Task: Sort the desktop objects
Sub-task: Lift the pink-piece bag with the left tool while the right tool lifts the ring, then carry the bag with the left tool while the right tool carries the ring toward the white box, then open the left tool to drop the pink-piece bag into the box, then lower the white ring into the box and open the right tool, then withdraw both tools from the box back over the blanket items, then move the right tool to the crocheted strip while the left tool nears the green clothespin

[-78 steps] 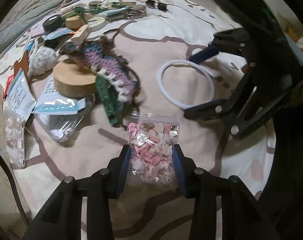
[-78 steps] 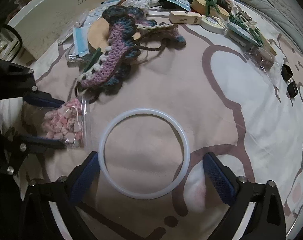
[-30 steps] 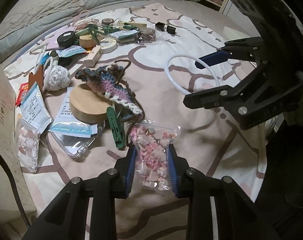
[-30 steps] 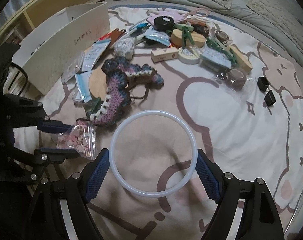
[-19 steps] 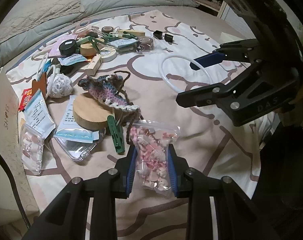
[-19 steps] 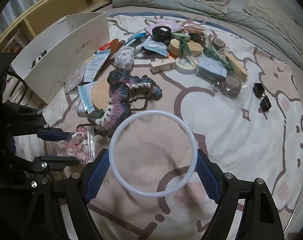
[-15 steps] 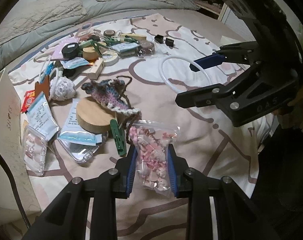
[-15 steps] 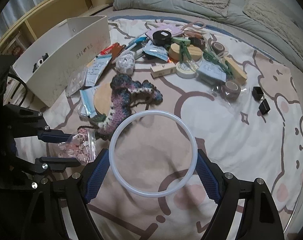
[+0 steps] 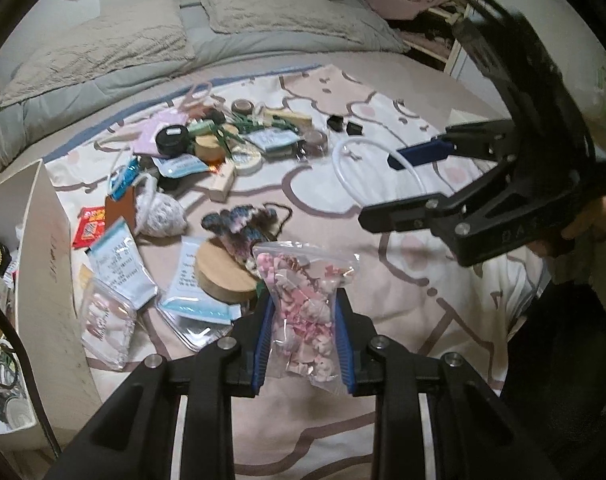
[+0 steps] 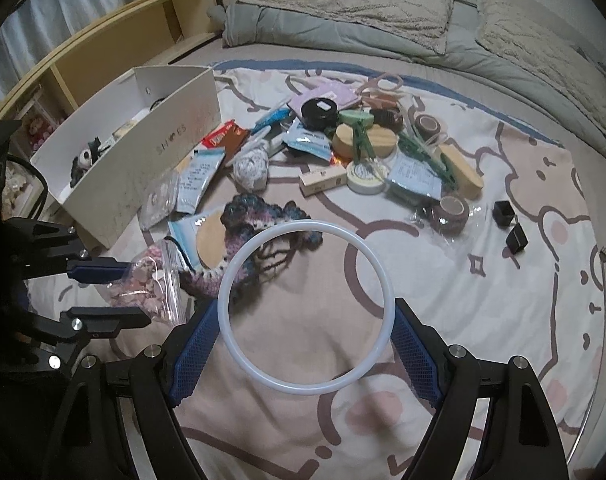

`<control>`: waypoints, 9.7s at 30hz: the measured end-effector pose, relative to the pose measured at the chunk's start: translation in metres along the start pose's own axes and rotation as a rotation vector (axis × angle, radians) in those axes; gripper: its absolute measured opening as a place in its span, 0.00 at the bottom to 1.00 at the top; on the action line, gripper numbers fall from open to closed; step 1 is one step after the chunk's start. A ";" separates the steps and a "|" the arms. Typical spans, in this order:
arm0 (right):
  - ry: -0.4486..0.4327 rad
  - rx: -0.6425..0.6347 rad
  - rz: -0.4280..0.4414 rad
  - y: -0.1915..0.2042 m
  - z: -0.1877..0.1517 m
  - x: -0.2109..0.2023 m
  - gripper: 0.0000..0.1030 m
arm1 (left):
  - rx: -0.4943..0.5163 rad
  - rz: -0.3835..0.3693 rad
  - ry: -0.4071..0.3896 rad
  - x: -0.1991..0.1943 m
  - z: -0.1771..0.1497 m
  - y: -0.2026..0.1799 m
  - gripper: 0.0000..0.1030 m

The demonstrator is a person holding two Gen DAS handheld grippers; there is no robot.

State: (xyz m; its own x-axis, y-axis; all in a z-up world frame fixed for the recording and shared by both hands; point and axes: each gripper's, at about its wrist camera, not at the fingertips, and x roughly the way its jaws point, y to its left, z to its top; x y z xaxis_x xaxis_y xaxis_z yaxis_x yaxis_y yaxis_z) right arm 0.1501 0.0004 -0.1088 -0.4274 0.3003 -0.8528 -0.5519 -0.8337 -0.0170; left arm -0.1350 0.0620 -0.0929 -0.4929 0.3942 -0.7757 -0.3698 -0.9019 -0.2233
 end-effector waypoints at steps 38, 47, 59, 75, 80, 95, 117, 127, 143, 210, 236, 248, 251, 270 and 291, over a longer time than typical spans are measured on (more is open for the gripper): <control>-0.202 -0.059 -0.025 0.049 0.068 -0.029 0.82 | -0.147 0.224 -0.328 -0.104 0.028 0.095 0.28; -0.257 -0.104 -0.004 0.076 0.088 -0.034 0.82 | -0.211 0.318 -0.381 -0.128 0.021 0.134 0.28; -0.325 -0.179 0.048 0.120 0.104 -0.040 0.82 | -0.350 0.436 -0.412 -0.145 0.000 0.198 0.28; -0.314 -0.217 0.088 0.162 0.117 -0.032 0.82 | -0.545 0.522 -0.322 -0.140 -0.045 0.270 0.28; -0.329 -0.218 0.092 0.178 0.126 -0.026 0.82 | -0.603 0.479 -0.271 -0.124 -0.051 0.278 0.28; -0.325 -0.179 0.146 0.220 0.176 0.004 0.82 | -0.569 0.429 -0.152 -0.089 -0.054 0.271 0.33; -0.090 -0.247 0.146 0.253 0.187 0.112 0.82 | -0.548 0.581 -0.360 -0.151 -0.064 0.285 0.68; 0.028 -0.436 0.048 0.278 0.171 0.141 0.82 | -0.583 0.563 -0.352 -0.150 -0.070 0.292 0.69; -0.156 -0.345 0.107 0.257 0.173 0.107 1.00 | -0.520 0.565 -0.350 -0.148 -0.063 0.279 0.74; -0.487 -0.107 -0.026 0.073 0.065 -0.096 1.00 | -0.256 0.447 -0.514 -0.166 0.009 0.077 0.99; -0.164 -0.061 -0.121 0.033 0.052 0.039 1.00 | -0.103 0.324 -0.375 -0.092 0.028 0.048 0.99; 0.031 -0.163 -0.203 0.055 0.042 0.098 1.00 | -0.117 0.314 -0.352 -0.088 0.019 0.060 0.99; 0.062 -0.167 -0.225 0.050 0.037 0.104 1.00 | -0.127 0.303 -0.345 -0.086 0.016 0.061 0.99; 0.203 -0.014 -0.292 -0.008 -0.010 0.107 1.00 | -0.024 0.266 -0.188 -0.026 0.000 0.030 0.99; 0.347 0.160 -0.186 -0.027 -0.074 0.069 1.00 | -0.077 0.261 -0.022 0.048 -0.017 0.016 0.99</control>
State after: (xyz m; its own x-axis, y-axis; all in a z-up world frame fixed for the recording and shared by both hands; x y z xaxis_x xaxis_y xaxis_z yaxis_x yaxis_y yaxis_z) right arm 0.1881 0.0095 -0.2058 -0.0583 0.2422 -0.9685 -0.7125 -0.6896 -0.1296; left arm -0.1513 0.0637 -0.1434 -0.5810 0.1493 -0.8001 -0.1670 -0.9840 -0.0623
